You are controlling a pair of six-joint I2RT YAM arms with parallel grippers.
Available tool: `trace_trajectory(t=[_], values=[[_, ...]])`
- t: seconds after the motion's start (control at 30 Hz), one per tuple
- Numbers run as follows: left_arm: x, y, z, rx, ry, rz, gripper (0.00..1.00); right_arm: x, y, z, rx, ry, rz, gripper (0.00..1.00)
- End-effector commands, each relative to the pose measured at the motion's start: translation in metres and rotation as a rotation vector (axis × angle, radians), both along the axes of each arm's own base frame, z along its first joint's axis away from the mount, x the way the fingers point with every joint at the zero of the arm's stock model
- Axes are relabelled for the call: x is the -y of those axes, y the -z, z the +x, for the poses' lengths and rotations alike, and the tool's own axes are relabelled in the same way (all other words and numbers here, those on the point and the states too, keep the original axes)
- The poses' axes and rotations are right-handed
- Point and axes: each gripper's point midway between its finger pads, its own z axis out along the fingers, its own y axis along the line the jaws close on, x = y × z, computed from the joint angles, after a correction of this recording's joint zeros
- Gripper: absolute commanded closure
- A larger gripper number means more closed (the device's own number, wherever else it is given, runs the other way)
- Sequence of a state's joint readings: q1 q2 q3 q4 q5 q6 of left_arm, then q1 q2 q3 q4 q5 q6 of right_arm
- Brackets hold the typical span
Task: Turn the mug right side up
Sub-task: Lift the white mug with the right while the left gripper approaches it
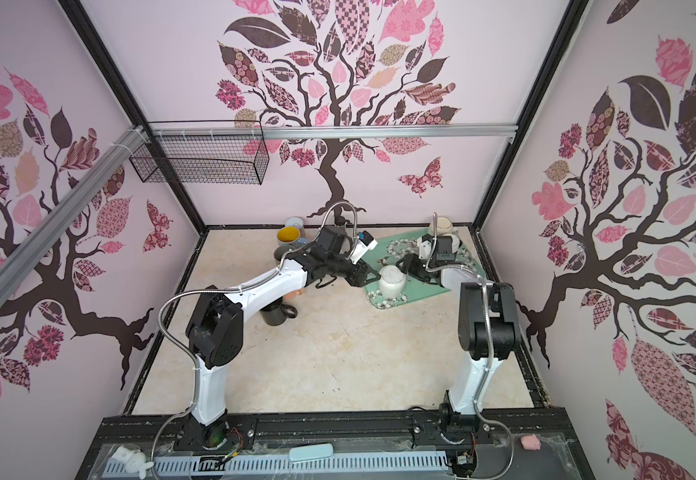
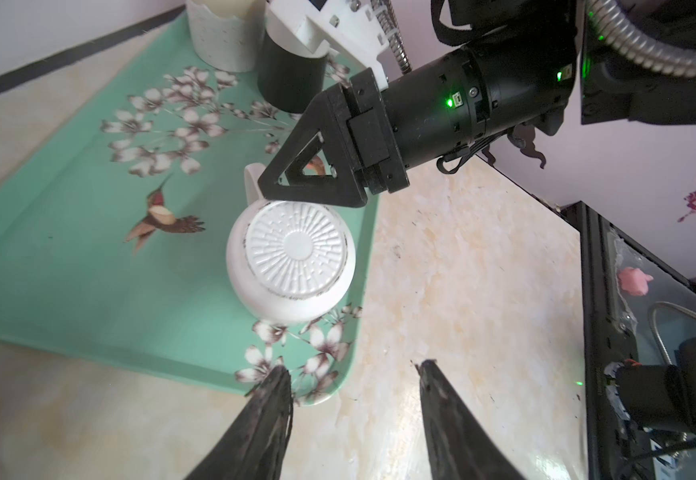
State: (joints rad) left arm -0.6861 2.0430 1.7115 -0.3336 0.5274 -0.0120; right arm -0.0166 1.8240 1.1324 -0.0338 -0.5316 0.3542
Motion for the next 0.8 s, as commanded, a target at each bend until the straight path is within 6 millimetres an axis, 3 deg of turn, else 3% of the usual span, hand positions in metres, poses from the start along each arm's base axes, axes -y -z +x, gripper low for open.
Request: trace_trajectory(t=[0.0, 0.13, 0.33, 0.53, 0.77], values=[[-0.007, 0.021, -0.003, -0.051, -0.041, 0.054, 0.48, -0.005, -0.045, -0.003, 0.106, 0.001, 0.021, 0.41], [-0.014, 0.034, 0.003, -0.071, -0.099, 0.099, 0.48, 0.003, -0.05, 0.001, 0.08, 0.034, -0.016, 0.39], [-0.022, 0.06, 0.018, -0.117, -0.194, 0.152, 0.48, -0.003, -0.033, -0.003, -0.014, 0.027, 0.005, 0.41], [-0.025, 0.082, 0.027, -0.143, -0.245, 0.18, 0.49, -0.022, -0.018, -0.012, -0.063, -0.023, -0.065, 0.38], [-0.016, 0.095, 0.022, -0.191, -0.239, 0.16, 0.5, -0.046, -0.01, -0.004, -0.095, -0.088, -0.065, 0.38]])
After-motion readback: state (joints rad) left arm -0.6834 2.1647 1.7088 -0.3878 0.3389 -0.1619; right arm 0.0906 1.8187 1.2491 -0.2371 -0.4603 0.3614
